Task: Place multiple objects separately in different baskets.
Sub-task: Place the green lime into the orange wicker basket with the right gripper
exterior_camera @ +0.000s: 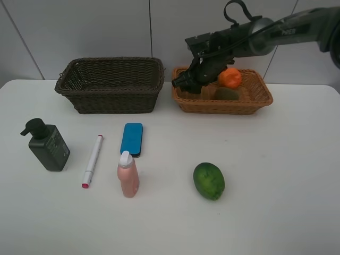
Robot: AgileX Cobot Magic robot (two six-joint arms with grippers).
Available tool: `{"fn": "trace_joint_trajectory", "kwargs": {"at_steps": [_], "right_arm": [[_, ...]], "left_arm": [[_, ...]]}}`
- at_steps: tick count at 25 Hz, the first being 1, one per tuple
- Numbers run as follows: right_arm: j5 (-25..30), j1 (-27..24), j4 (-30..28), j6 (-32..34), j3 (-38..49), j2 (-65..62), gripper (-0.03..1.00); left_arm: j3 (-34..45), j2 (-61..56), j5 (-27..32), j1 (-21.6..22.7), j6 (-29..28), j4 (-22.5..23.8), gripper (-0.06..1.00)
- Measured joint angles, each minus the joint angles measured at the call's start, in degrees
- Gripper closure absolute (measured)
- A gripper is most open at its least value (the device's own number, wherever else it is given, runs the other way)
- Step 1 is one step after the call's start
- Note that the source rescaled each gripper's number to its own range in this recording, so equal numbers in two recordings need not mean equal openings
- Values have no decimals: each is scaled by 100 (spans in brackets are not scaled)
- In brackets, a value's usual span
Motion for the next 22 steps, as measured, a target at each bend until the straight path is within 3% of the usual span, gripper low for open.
{"fn": "trace_joint_trajectory", "kwargs": {"at_steps": [1,2,3,4,6,9,22], "right_arm": [[0,0,7,0,0,0,73],[0,0,21,0,0,0,58],[0,0,64,6,0,0,33],[0,0,101,6,0,0,17],[6,0,106,6,0,0,4],[23,0,110,6,0,0,-2],[90,0,118,6,0,-6,-3]], "left_arm": [[0,0,0,0,0,0,-6],[0,0,0,0,0,0,-6],[0,0,0,0,0,0,-6],[0,0,0,0,0,0,-6],[0,0,0,0,0,0,-6],[0,0,0,0,0,0,-6],[0,0,0,0,0,0,-6]]}}
